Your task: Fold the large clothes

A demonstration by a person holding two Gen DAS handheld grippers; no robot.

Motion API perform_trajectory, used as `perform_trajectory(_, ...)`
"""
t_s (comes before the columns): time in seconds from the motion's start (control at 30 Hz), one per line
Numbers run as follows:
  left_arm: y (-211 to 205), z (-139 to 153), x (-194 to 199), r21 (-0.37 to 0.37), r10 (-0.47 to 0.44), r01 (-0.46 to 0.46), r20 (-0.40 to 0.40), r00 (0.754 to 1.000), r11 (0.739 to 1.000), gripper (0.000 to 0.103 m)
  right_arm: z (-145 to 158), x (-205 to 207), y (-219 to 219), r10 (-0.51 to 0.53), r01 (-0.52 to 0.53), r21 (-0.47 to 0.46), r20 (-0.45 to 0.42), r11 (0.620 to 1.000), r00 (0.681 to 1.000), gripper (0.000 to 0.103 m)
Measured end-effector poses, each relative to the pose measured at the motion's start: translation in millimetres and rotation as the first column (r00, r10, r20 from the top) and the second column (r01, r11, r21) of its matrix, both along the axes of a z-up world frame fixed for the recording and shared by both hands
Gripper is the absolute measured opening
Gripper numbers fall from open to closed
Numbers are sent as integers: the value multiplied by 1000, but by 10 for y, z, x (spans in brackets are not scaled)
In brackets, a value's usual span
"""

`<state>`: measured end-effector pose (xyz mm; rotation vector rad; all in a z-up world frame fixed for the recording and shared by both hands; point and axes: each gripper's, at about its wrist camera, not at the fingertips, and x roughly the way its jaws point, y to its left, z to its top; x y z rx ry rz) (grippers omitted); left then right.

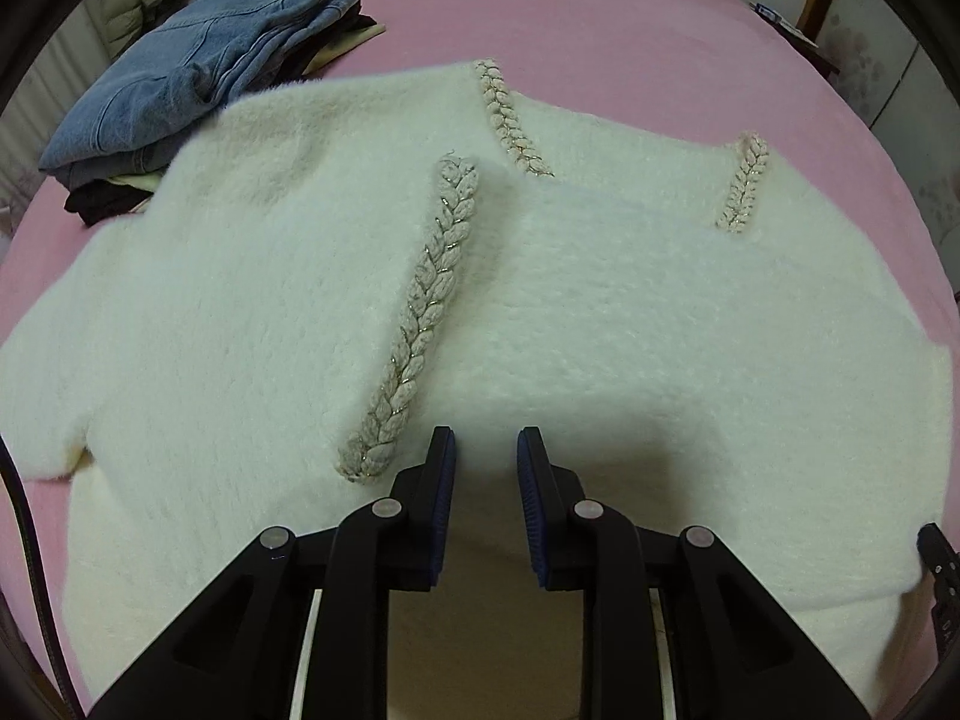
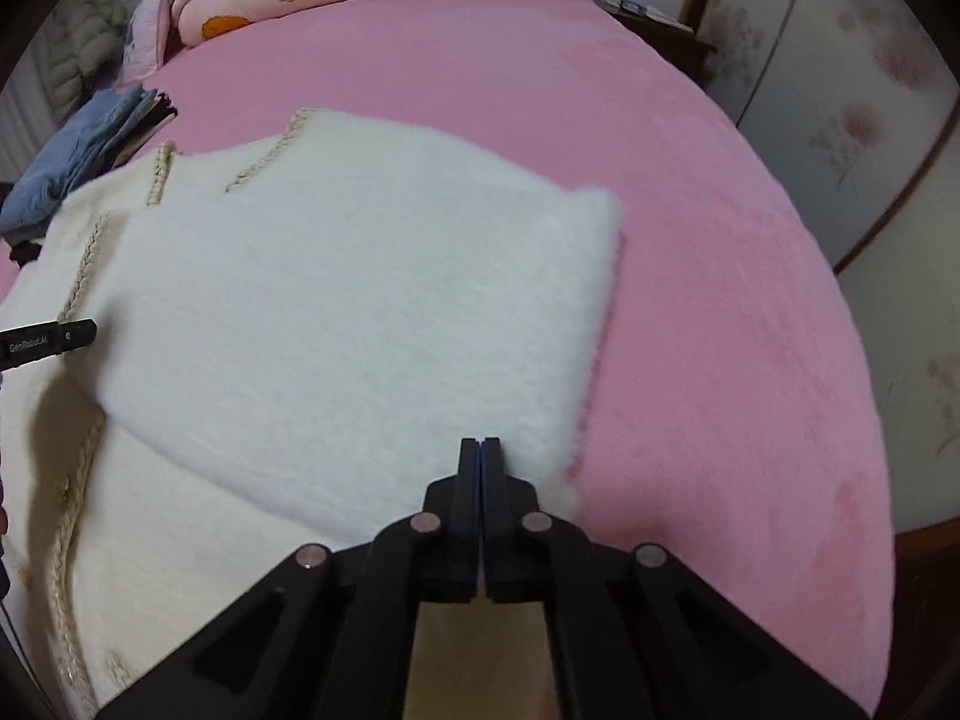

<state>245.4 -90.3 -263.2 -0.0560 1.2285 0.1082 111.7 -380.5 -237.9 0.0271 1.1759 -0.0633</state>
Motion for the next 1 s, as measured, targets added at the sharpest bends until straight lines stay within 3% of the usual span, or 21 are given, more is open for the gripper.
perform_trajectory(0.23,-82,32,9,53,-12,14,-25,1000,999,22,18,41,23,5,-6,-30,-55,1000,998,0)
perform_trajectory(0.27,-132,97,-59,50,-11,12,-34,999,999,26,51,43,41,0,-2,-22,-64,1000,998,0)
perform_trajectory(0.37,-143,268,-96,32,2,0,-48,999,999,53,200,73,90,-2,1,-12,-70,1000,998,0)
perform_trajectory(0.5,-183,685,-194,33,10,-10,3,1000,999,76,557,-5,113,-2,2,7,-44,1000,999,3)
perform_trajectory(0.8,-470,1762,-620,-16,-61,62,73,995,998,79,1463,-193,162,-10,14,134,-28,991,1000,4)
perform_trajectory(0.87,-556,2026,-761,-45,-63,67,90,994,997,81,1662,-267,157,-8,10,154,-12,988,1000,8)
perform_trajectory(1.0,-622,2452,-1038,-99,-37,49,128,991,994,82,2001,-396,191,-3,-1,186,21,983,1000,25)
